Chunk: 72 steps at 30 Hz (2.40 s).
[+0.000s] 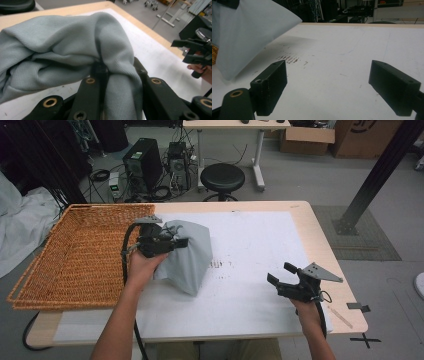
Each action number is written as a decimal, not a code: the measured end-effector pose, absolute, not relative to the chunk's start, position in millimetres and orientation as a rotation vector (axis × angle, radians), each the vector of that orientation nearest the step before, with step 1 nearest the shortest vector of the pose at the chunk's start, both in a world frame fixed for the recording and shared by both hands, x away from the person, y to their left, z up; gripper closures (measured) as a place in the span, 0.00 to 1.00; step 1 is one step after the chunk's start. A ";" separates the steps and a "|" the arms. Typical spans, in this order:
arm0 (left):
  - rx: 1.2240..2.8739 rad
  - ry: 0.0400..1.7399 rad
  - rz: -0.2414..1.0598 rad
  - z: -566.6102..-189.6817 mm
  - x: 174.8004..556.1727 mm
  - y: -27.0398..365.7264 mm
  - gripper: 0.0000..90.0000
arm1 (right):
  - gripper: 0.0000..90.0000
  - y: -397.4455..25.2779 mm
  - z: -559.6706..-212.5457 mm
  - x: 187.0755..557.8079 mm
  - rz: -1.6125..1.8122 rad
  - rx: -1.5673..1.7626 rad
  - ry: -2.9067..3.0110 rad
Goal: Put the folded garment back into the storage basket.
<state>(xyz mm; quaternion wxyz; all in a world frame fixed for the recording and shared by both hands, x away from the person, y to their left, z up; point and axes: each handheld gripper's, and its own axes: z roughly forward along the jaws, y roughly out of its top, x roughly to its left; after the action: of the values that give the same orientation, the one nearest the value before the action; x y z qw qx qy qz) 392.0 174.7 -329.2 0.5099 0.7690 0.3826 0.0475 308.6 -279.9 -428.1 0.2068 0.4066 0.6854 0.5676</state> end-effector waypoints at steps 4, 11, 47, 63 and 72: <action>1.854 0.901 0.126 -315.4 389.9 180.9 0.83 | 0.16 -280.3 -426.9 308.5 1.581 1.131 1.909; 1.834 0.894 0.148 -294.5 389.0 198.8 0.83 | 0.16 -280.6 -426.5 309.0 1.577 1.133 1.911; 1.722 1.174 0.349 -267.5 379.9 368.6 0.78 | 0.16 -256.2 -418.0 318.7 1.532 1.132 1.941; 1.585 1.320 0.627 -276.2 358.9 378.4 0.15 | 0.16 -249.5 -416.7 319.7 1.593 1.111 1.949; 1.554 1.269 0.594 -287.9 347.1 356.3 0.13 | 0.16 -256.5 -417.6 318.8 1.611 1.107 1.934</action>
<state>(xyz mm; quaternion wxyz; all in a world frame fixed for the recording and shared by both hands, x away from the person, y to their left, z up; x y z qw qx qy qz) 347.1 356.3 -287.9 0.5010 0.6429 0.5248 0.2456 318.8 -256.5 -417.6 0.1945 0.3949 0.6898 0.5748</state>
